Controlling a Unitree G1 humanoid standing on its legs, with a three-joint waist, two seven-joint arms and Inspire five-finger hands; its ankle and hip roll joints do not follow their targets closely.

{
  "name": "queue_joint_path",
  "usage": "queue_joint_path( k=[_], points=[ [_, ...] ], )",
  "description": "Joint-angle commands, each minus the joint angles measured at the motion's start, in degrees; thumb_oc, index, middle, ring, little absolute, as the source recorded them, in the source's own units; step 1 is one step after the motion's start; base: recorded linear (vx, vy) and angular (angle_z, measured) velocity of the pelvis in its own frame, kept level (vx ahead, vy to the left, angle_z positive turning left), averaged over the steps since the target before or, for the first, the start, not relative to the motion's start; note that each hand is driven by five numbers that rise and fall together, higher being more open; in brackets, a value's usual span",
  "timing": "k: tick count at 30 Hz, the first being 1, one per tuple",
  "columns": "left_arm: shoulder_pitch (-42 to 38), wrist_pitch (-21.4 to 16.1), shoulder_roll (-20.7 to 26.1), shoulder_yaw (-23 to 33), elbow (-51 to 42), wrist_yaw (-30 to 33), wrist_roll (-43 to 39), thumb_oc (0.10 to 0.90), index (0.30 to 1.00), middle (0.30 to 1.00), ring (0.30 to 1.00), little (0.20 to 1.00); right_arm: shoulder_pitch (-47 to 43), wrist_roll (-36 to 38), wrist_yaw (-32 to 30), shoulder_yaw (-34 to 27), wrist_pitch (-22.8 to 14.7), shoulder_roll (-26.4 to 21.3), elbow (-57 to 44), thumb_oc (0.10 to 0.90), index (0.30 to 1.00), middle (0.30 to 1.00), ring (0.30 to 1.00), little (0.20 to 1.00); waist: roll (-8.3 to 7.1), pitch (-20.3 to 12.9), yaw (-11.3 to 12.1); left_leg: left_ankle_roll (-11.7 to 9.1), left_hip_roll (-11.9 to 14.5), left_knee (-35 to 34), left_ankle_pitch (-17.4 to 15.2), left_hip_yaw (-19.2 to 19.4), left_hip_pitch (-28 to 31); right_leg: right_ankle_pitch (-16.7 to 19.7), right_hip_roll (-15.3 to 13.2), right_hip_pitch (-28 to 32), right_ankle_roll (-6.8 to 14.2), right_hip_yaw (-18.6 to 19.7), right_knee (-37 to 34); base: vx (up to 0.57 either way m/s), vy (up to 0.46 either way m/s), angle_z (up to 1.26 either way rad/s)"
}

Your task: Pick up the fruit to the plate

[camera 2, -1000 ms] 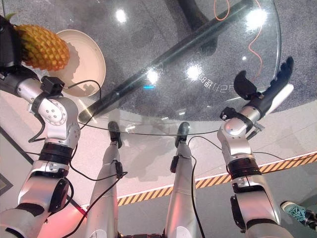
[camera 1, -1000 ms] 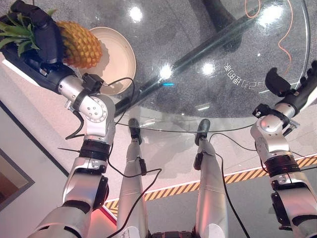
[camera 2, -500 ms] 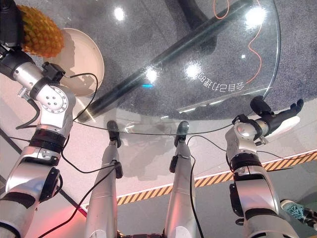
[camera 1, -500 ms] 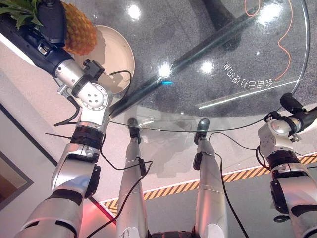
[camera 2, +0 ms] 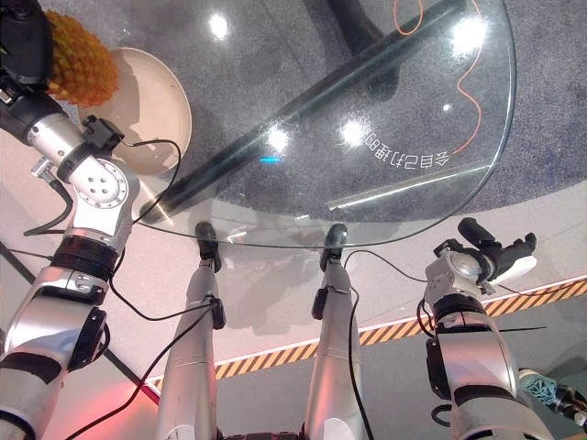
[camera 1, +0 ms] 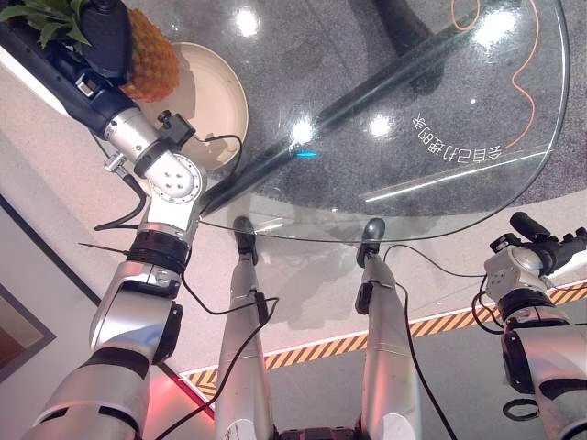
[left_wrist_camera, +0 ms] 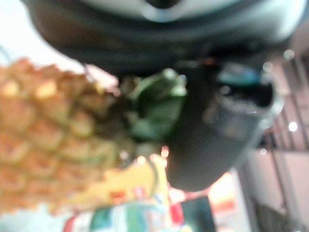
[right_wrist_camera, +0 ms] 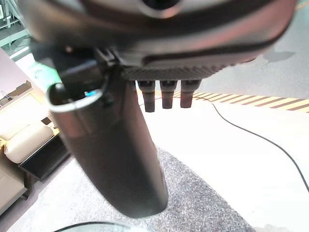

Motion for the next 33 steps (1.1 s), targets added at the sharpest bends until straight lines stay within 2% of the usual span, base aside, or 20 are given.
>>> queue_joint_path(
  k=[1,12,33],
  points=[
    [-6.27,-6.12,5.20,1.17,-2.26,1.06,3.97,0.100,0.300,0.300,0.300,0.200,2.91,0.98,-1.31,-2.47,-1.70,-2.64,1.97,0.800,0.900,0.900,0.900,0.900,-2.48,-1.45,1.91,1.24,-1.65,5.08,-6.66,-1.89,-0.69,1.85,3.20,2.57,-1.47,-2.28,-5.59,0.00,0.000,0.00],
    [-3.87,-8.25,3.31,1.65,-2.88,-2.62,1.95,0.100,0.300,0.300,0.300,0.200,2.37,0.64,-1.68,-2.77,-1.94,-1.66,1.93,0.800,0.900,0.900,0.900,0.900,-2.48,-1.45,2.38,1.28,-1.76,5.13,-6.94,-2.17,-1.11,1.89,3.07,2.29,-1.31,-2.65,-5.76,0.00,0.000,0.00],
    [-0.88,-9.45,1.58,1.76,-2.37,-7.17,-2.53,0.100,0.300,0.300,0.300,0.200,2.15,0.32,-1.69,-2.95,-1.80,-1.44,1.94,0.800,0.900,0.900,0.900,0.900,-2.58,-1.45,2.66,1.35,-1.98,5.27,-7.18,-2.49,-1.42,2.10,3.11,2.14,-1.19,-2.83,-6.05,0.00,0.000,0.00]
  ],
)
